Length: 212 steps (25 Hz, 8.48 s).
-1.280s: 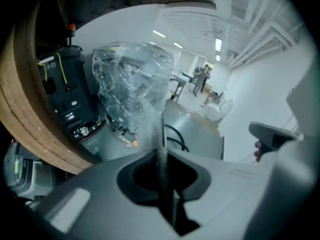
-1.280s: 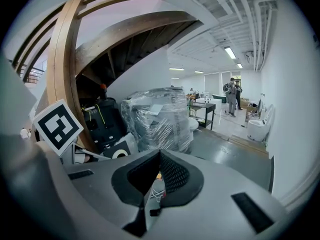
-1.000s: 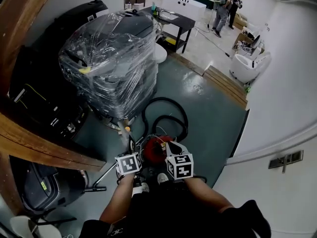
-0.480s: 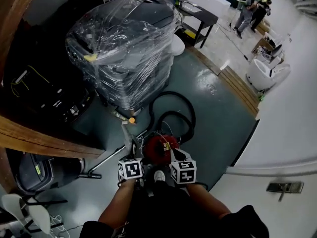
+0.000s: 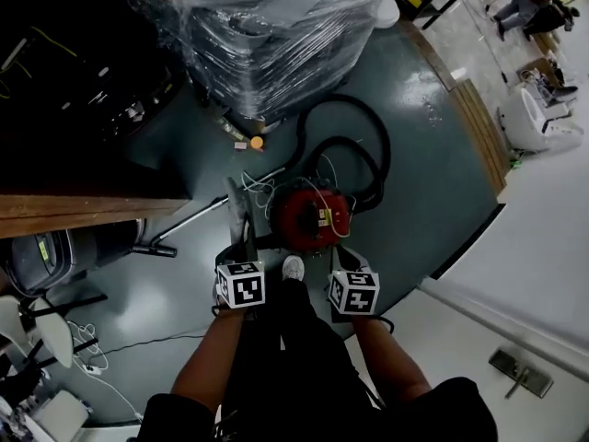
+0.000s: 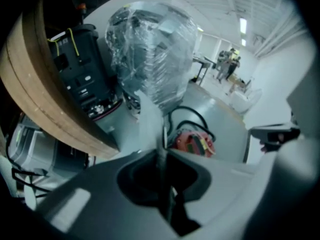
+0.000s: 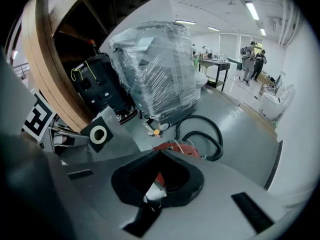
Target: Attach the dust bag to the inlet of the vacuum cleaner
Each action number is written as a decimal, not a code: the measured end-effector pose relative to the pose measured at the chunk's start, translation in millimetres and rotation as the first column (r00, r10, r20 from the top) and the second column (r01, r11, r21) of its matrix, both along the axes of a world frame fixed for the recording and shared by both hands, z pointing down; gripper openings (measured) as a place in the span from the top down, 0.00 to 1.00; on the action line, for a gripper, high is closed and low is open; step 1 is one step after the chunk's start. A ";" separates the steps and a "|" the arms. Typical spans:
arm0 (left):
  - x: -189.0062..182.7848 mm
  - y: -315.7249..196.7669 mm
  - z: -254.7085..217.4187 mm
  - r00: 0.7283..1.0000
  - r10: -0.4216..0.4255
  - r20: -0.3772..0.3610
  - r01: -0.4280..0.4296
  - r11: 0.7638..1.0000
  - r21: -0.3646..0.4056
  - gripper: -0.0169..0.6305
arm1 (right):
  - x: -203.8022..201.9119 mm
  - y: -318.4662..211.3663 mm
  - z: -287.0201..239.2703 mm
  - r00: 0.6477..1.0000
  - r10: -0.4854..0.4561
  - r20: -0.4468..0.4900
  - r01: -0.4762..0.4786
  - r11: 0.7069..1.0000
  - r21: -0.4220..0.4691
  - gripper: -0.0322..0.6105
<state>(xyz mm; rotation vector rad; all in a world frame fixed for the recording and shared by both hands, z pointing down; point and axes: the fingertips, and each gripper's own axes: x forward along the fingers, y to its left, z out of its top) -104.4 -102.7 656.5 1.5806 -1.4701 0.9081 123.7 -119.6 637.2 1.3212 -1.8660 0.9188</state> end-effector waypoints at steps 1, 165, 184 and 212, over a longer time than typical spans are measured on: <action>-8.1 0.5 8.8 1.000 -0.009 0.011 0.009 1.000 -0.008 0.94 | -2.8 -0.9 9.8 1.000 -0.001 -0.001 0.001 1.000 -0.005 0.95; 11.9 -16.3 63.6 0.982 -0.034 -0.186 0.038 0.999 0.016 0.97 | -29.7 -30.2 56.3 0.995 -0.096 0.005 0.096 0.995 0.013 0.95; 54.3 -106.4 -333.9 0.978 0.175 -0.115 -0.079 0.817 0.572 0.98 | -54.6 -96.2 -322.6 0.972 -0.119 0.203 -0.023 0.812 0.583 0.95; 81.1 -87.7 -412.3 0.960 0.279 0.015 -0.201 0.653 0.730 0.98 | -72.5 -79.1 -402.1 0.959 -0.196 0.206 -0.006 0.709 0.705 0.95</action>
